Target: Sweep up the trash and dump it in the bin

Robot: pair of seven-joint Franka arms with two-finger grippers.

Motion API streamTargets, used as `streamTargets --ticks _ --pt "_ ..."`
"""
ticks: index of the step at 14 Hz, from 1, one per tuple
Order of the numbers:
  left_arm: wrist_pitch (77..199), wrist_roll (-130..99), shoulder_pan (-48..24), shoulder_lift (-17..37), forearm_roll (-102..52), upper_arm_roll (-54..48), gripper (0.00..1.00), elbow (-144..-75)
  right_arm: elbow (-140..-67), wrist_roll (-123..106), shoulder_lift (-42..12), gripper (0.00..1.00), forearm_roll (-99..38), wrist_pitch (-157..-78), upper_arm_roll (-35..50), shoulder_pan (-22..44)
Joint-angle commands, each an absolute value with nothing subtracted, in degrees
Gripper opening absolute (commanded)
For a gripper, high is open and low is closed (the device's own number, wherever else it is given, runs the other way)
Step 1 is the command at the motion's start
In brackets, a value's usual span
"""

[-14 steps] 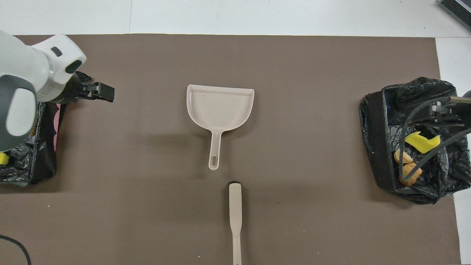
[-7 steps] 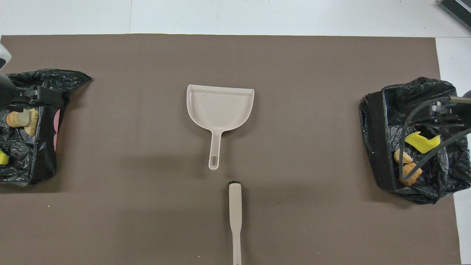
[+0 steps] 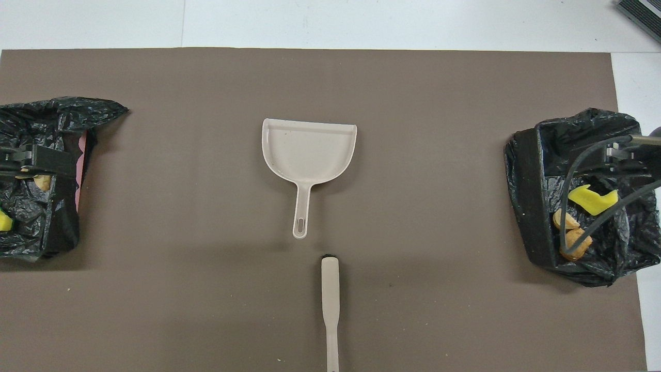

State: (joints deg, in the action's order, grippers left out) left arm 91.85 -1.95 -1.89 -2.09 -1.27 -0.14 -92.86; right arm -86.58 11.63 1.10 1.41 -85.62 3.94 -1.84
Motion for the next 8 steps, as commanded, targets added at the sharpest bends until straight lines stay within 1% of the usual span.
streamTargets --ticks 1,8 --pt "91.8 -1.5 -2.1 -2.9 -1.3 -0.1 1.0 -94.0 -87.5 10.5 2.1 1.0 0.8 -85.9 4.1 -2.3" --pt "91.3 -1.6 -2.2 -3.0 -1.3 -0.1 1.0 -94.0 -87.5 10.5 2.1 1.0 0.7 -85.9 4.1 -2.3"
